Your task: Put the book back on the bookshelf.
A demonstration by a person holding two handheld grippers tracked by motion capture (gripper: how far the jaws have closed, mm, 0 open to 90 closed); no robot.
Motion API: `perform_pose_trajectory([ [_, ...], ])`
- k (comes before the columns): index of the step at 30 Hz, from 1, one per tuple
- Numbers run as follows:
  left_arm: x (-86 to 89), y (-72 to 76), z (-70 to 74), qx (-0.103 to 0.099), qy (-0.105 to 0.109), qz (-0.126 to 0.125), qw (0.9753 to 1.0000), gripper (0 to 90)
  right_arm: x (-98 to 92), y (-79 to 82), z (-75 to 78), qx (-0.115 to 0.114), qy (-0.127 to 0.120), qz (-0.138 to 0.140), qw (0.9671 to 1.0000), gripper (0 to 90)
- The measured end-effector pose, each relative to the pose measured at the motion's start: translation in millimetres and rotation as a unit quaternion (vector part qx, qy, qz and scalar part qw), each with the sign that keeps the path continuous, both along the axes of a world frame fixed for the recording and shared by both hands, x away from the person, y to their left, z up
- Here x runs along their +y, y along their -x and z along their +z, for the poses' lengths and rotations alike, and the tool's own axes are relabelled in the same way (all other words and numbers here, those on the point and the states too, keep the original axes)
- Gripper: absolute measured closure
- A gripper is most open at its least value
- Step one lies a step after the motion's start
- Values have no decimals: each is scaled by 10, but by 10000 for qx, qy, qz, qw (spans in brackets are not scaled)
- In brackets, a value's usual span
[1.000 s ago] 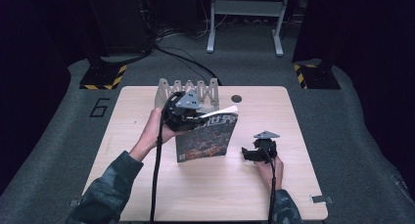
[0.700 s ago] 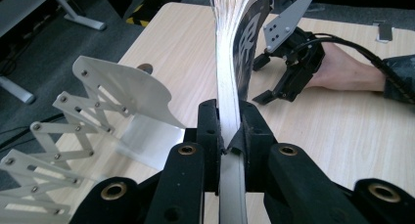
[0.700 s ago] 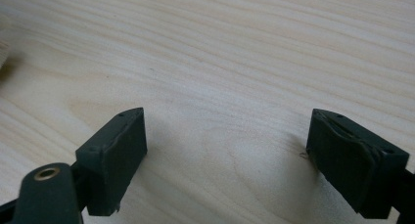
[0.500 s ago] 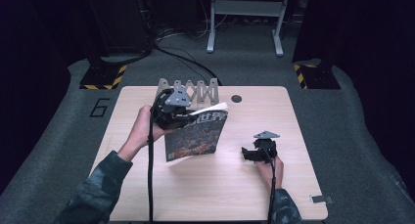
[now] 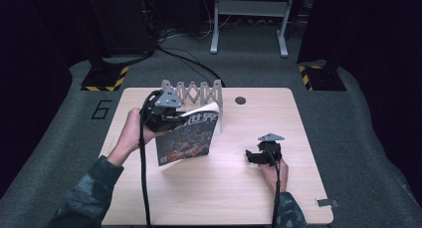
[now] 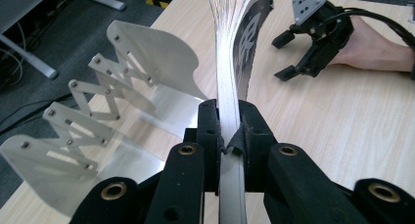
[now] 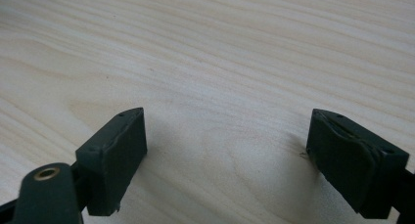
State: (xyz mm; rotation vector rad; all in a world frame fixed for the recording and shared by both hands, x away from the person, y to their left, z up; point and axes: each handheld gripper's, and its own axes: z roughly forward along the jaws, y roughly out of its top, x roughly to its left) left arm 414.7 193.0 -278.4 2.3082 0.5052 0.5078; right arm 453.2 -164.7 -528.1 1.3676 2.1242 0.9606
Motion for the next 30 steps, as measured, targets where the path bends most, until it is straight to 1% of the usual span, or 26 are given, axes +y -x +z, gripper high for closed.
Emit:
perform_pose_trajectory([
  [1, 24, -1, 0, 3, -12, 41, 10000, 821, 0, 0, 0, -1, -1, -2, 10000, 144],
  [2, 43, 1, -8, -28, 34, 98, 9999, 821, 0, 0, 0, 0, -1, 0, 10000, 144],
  [4, 89, 4, 0, 1, -14, 100, 9999, 821, 0, 0, 0, 0, -1, -2, 10000, 144],
  [5, 104, 7, -5, 0, 19, 127, 9999, 821, 2, 3, 1, 14, -5, -15, 10000, 144],
  [6, 125, 5, 0, 1, -17, 134, 9999, 821, 2, 3, 1, 12, -6, -16, 10000, 144],
  [7, 140, 6, -4, -16, 21, 167, 9999, 821, 2, 3, 1, 11, -5, -17, 10000, 144],
  [8, 163, 1, 5, 3, -14, 168, 9999, 821, 2, 3, 1, 12, -6, -18, 10000, 144],
  [14, 285, -4, 24, -12, -38, 348, 9994, 821, 1, 3, 1, 10, 0, -20, 10000, 144],
  [18, 372, -15, 30, -11, 17, 481, 9988, 822, 3, 3, 1, 13, -5, -23, 10000, 144],
  [21, 426, -35, 40, -1, 0, 569, 9984, 822, 3, 2, 1, 12, -6, -27, 10000, 144],
  [23, 454, -51, 41, -34, 19, 639, 9979, 822, 2, 0, 0, -2, -3, -19, 10000, 144],
  [24, 477, -71, 46, -73, -9, 653, 9978, 821, 1, 0, 0, -1, -2, -18, 10000, 144],
  [25, 488, -84, 42, -35, 12, 665, 9978, 821, 1, 0, 0, -1, -3, -18, 10000, 144],
  [27, 507, -105, 34, -48, 55, 754, 9971, 822, 1, 0, 0, -1, -4, -20, 10000, 144],
  [28, 520, -118, 38, -55, 15, 764, 9971, 822, 1, 0, 0, -1, -4, -20, 10000, 144],
  [29, 542, -139, 38, -73, 40, 844, 9964, 822, 1, -2, -1, -8, 2, -36, 10000, 144],
  [30, 557, -149, 44, -61, 22, 864, 9962, 822, 2, -2, -1, -10, 2, -41, 10000, 144],
])
